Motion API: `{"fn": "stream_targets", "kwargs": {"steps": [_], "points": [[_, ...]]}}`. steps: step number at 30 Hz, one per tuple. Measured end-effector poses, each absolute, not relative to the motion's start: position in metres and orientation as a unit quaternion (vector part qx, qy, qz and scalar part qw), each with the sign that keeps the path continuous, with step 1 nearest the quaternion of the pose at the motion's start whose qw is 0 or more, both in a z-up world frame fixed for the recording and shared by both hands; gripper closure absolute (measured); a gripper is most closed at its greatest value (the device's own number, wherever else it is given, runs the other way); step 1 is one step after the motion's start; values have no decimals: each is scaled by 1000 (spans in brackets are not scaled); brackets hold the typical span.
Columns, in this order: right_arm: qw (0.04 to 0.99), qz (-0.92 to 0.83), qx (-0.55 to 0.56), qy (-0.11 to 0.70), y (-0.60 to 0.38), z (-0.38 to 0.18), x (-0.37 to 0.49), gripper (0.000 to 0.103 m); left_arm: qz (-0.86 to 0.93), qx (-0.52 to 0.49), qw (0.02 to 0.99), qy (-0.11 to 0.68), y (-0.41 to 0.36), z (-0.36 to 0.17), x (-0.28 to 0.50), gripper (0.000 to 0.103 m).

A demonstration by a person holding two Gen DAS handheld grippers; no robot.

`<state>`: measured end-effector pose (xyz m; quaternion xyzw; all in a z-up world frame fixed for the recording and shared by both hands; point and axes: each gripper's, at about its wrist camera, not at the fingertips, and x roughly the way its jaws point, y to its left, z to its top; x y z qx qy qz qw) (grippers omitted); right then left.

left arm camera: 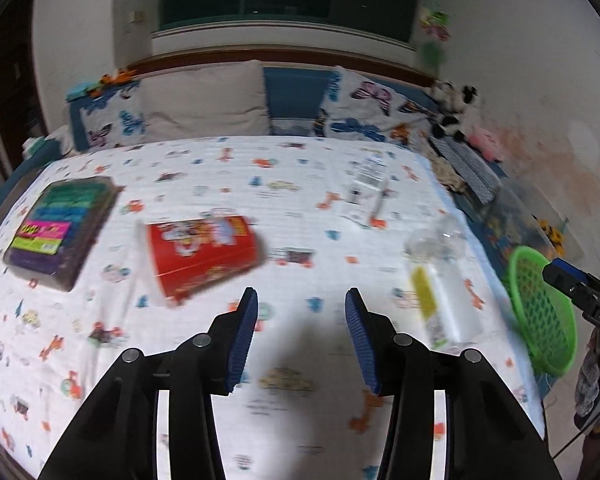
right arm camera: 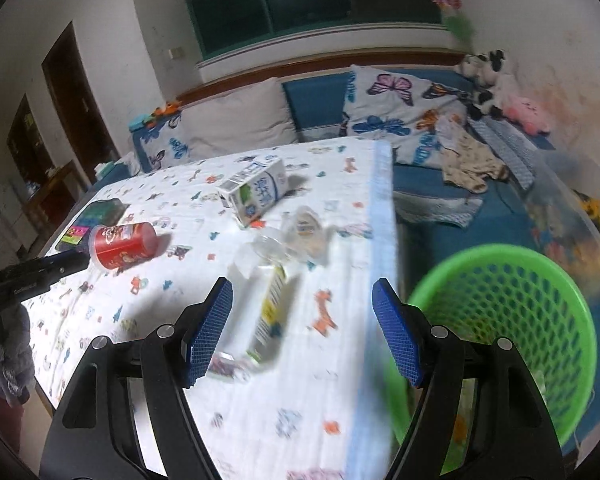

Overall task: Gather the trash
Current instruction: 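Move the right gripper toward the clear bottle while the left gripper approaches the red cup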

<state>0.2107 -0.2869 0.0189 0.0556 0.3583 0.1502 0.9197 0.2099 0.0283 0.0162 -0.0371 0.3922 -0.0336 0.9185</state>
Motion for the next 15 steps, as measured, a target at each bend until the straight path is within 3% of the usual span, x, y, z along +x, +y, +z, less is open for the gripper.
{"fn": "stream_targets", "kwargs": {"steps": [8, 15], "points": [[913, 154, 38, 376, -262, 3, 249, 33, 4, -59, 917, 394, 70, 9, 217, 58], [899, 173, 43, 401, -250, -18, 253, 34, 29, -68, 915, 396, 93, -2, 231, 51]]}}
